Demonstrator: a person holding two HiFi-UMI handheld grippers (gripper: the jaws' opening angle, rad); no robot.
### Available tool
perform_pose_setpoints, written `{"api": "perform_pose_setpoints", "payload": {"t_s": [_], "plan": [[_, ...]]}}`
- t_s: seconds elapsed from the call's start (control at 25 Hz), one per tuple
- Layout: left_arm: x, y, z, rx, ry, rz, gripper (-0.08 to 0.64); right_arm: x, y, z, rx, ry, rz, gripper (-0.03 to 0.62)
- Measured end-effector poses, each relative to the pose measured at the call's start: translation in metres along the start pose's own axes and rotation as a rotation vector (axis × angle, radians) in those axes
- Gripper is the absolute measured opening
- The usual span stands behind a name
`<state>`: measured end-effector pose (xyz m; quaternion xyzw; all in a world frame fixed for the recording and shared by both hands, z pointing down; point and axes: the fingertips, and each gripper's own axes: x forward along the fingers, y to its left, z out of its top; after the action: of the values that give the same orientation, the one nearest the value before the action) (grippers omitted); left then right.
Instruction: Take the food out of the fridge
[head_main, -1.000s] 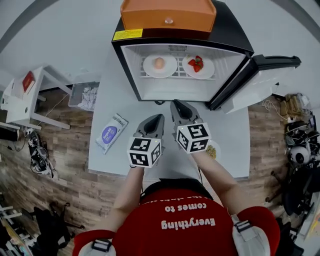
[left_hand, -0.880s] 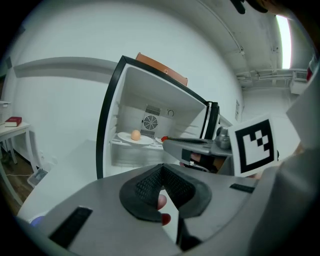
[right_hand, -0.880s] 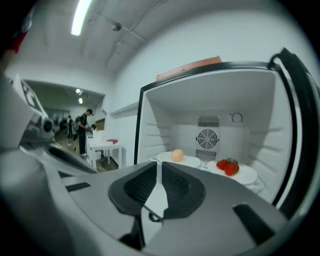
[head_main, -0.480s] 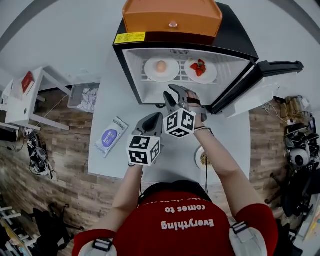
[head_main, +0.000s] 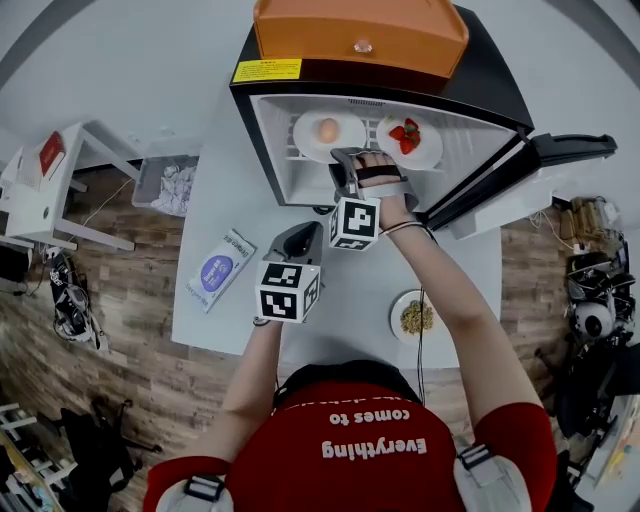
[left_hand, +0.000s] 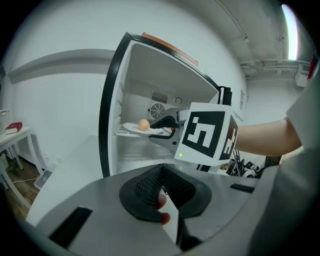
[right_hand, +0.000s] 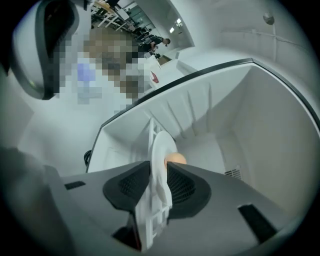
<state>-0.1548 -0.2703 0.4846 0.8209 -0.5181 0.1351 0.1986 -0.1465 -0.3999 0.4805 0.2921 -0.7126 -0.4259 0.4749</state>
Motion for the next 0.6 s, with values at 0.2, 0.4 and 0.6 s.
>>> {"api": "perform_pose_setpoints", "payload": {"t_s": [0.2, 0.4, 0.6], "plan": [[0.002, 0.010, -0.002, -0.018, 0.003, 0.013, 0.006, 0.005, 0.009, 0.001, -0.080, -0.004, 0.000, 0.064], [0.002, 0.012, -0.002, -0.005, 0.012, 0.020, 0.006, 0.000, 0.007, 0.000, -0.071, -0.008, -0.018, 0.032], [-0.001, 0.012, 0.007, 0.031, 0.002, 0.021, 0.006, -0.012, -0.001, 0.003, -0.066, -0.020, -0.037, 0.026]]}}
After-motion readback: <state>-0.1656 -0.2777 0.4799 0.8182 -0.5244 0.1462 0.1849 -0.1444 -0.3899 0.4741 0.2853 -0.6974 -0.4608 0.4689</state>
